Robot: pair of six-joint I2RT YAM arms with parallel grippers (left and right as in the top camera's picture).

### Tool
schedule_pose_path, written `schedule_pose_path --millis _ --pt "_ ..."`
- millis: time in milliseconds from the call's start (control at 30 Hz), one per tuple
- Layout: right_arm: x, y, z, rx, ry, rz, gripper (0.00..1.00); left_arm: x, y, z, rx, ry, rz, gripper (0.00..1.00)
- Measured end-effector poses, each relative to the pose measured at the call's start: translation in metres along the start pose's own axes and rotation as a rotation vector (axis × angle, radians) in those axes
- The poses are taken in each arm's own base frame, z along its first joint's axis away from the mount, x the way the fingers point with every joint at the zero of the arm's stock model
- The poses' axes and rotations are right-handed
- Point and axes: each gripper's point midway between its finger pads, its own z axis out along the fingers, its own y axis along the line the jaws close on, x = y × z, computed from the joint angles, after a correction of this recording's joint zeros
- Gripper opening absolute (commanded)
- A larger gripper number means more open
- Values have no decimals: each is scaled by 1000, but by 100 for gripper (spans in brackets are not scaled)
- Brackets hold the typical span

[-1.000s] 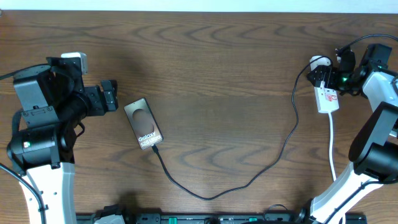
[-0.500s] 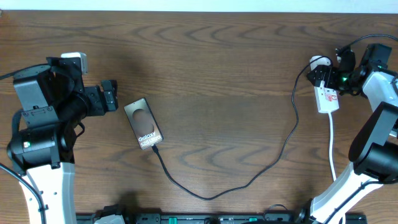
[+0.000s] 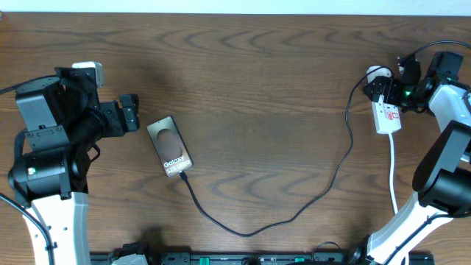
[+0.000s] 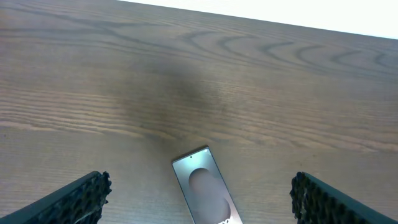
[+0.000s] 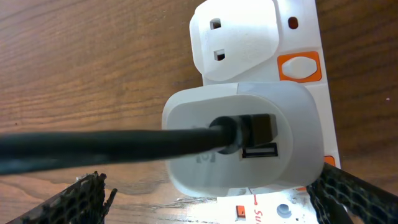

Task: Plug charger to phone and switch on socket
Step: 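Press the power strip switch down with the right gripper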

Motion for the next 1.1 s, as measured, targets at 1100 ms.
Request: schedule_pose_path --millis 1100 --pt "-1 2 5 35 -44 23 96 0 0 0 0 0 0 95"
